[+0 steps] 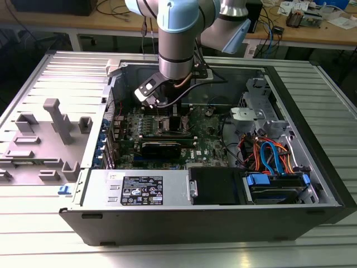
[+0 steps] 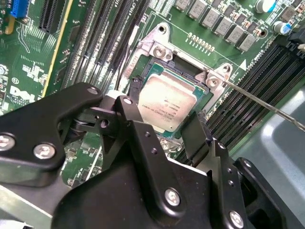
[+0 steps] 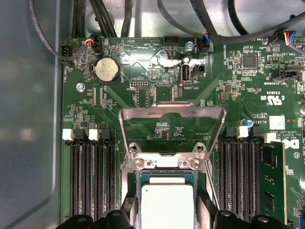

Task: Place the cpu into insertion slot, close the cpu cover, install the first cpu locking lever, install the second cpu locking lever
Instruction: 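Place the cpu into insertion slot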

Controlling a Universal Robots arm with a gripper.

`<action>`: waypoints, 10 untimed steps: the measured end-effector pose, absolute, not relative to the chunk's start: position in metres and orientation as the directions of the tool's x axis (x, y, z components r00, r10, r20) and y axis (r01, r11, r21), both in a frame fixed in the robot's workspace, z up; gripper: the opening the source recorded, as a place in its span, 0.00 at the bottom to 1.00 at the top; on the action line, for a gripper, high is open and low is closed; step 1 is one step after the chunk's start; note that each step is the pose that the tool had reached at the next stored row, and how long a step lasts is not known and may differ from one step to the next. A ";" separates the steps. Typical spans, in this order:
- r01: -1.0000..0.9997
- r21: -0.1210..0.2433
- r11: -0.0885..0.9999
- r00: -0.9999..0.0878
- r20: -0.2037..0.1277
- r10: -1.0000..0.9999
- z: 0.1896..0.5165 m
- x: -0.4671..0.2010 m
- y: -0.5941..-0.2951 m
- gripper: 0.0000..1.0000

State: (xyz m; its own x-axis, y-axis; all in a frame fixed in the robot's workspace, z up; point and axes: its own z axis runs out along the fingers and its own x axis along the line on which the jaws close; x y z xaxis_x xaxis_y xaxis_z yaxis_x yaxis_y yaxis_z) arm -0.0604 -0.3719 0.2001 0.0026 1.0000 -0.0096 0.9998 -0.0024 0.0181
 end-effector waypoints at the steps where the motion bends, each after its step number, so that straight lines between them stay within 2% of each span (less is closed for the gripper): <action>1: 1.000 0.018 -0.002 0.003 -0.010 1.000 0.200 -0.060 -0.372 0.62; 10: 1.000 0.018 -0.003 0.003 -0.010 1.000 0.209 -0.060 -0.372 0.62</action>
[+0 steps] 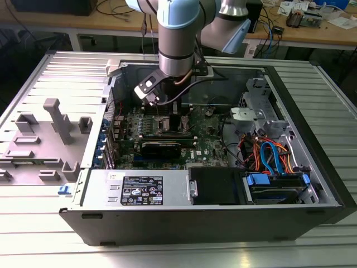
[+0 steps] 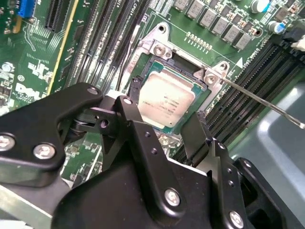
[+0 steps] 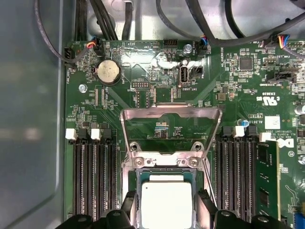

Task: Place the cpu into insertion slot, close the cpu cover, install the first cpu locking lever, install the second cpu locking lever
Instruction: 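Place the cpu into insertion slot, then close the cpu cover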

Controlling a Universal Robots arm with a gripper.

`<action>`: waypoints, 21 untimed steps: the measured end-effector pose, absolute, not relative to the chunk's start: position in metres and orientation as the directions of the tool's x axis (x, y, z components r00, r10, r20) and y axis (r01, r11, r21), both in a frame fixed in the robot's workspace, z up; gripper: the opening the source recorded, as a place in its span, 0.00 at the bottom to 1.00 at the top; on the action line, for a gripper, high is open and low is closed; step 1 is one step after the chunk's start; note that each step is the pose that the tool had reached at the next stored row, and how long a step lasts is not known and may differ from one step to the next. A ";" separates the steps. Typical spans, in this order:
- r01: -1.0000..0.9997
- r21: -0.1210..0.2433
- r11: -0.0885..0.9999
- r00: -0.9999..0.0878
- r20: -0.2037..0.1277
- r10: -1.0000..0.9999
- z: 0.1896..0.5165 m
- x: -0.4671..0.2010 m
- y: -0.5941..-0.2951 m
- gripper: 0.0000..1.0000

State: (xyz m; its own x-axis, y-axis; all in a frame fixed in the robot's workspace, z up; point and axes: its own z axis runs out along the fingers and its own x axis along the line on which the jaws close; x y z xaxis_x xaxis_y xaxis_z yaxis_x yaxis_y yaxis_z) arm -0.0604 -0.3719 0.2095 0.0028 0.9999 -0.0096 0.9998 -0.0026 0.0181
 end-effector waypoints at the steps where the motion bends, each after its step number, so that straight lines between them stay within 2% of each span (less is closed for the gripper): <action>1: 1.000 0.018 -0.002 0.003 -0.010 1.000 0.211 -0.060 -0.372 0.62; 3: 1.000 0.018 -0.003 0.003 -0.010 1.000 0.216 -0.060 -0.372 0.60; 4: 1.000 0.018 -0.002 0.003 -0.010 1.000 0.218 -0.060 -0.372 0.47; 6: 1.000 0.018 -0.003 0.003 -0.009 1.000 0.218 -0.060 -0.372 0.35; 7: 1.000 0.018 -0.002 0.003 -0.009 1.000 0.218 -0.060 -0.372 0.35; 10: 1.000 0.018 -0.002 0.003 -0.010 1.000 0.219 -0.060 -0.372 0.17; 11: 1.000 0.018 -0.002 0.003 -0.010 1.000 0.219 -0.060 -0.372 0.17; 12: 1.000 0.018 -0.002 0.003 -0.010 1.000 0.219 -0.060 -0.372 0.11; 21: 1.000 0.018 -0.002 0.003 -0.010 1.000 0.219 -0.060 -0.372 0.11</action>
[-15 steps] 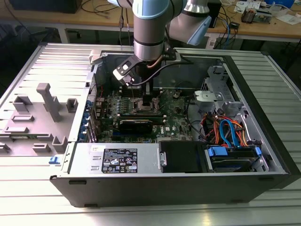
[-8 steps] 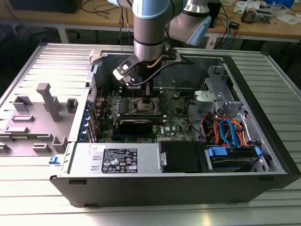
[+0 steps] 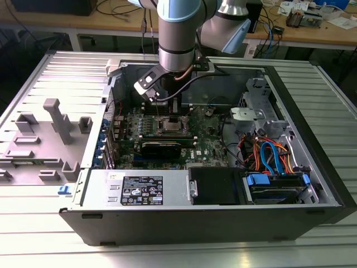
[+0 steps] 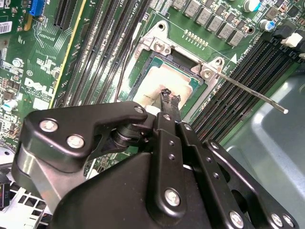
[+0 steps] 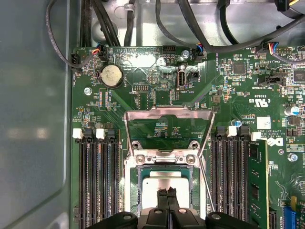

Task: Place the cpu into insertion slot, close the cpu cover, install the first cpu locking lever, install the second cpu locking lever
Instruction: 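Close the cpu cover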

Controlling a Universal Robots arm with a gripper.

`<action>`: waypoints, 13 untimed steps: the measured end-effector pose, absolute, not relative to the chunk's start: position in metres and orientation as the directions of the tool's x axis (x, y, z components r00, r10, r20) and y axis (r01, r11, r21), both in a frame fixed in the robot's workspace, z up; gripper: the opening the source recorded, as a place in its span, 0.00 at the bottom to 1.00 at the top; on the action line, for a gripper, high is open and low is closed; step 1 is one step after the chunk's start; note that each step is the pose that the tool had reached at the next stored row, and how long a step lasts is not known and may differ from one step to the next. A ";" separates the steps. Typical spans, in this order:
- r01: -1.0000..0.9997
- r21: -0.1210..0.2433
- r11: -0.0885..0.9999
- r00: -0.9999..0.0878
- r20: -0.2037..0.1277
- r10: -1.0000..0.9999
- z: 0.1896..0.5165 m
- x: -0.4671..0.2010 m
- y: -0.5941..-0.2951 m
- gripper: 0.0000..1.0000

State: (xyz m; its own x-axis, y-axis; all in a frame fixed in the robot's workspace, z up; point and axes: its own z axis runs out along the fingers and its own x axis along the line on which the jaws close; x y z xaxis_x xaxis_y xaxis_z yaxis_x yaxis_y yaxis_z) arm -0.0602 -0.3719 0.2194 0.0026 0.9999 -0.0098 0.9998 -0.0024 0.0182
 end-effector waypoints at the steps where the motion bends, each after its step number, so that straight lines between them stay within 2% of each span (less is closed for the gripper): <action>1: 1.000 0.018 -0.002 0.003 -0.010 1.000 0.219 -0.060 -0.372 0.11; 13: 1.000 0.018 -0.002 0.003 -0.010 1.000 0.225 -0.060 -0.372 0.11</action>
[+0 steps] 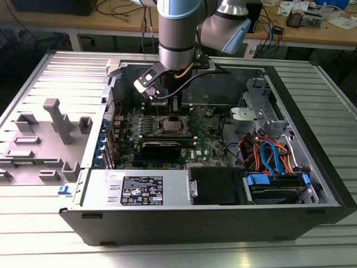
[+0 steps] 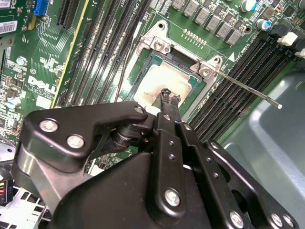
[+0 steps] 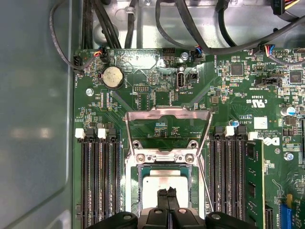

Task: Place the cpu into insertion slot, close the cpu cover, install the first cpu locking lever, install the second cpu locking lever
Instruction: 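Close the cpu cover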

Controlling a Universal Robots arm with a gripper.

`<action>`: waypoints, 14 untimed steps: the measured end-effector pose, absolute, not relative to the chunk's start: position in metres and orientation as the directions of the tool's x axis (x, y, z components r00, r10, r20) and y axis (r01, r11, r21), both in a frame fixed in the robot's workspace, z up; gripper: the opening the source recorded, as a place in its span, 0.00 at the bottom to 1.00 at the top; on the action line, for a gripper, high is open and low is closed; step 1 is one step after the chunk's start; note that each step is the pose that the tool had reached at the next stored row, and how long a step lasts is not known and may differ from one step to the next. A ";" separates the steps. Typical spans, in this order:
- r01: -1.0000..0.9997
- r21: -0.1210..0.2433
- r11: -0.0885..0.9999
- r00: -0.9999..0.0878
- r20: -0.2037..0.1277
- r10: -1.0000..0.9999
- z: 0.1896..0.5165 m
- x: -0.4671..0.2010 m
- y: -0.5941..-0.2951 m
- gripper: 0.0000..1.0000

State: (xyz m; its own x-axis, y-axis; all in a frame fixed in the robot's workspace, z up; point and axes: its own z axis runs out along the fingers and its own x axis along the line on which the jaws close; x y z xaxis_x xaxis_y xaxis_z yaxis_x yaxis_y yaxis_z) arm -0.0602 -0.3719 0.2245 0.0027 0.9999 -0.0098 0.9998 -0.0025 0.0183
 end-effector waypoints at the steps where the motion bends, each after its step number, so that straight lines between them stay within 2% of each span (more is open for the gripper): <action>1: 1.000 0.018 -0.002 0.003 -0.010 1.000 0.225 -0.060 -0.372 0.11; 14: 1.000 0.018 -0.002 0.003 -0.009 1.000 0.228 -0.058 -0.372 0.11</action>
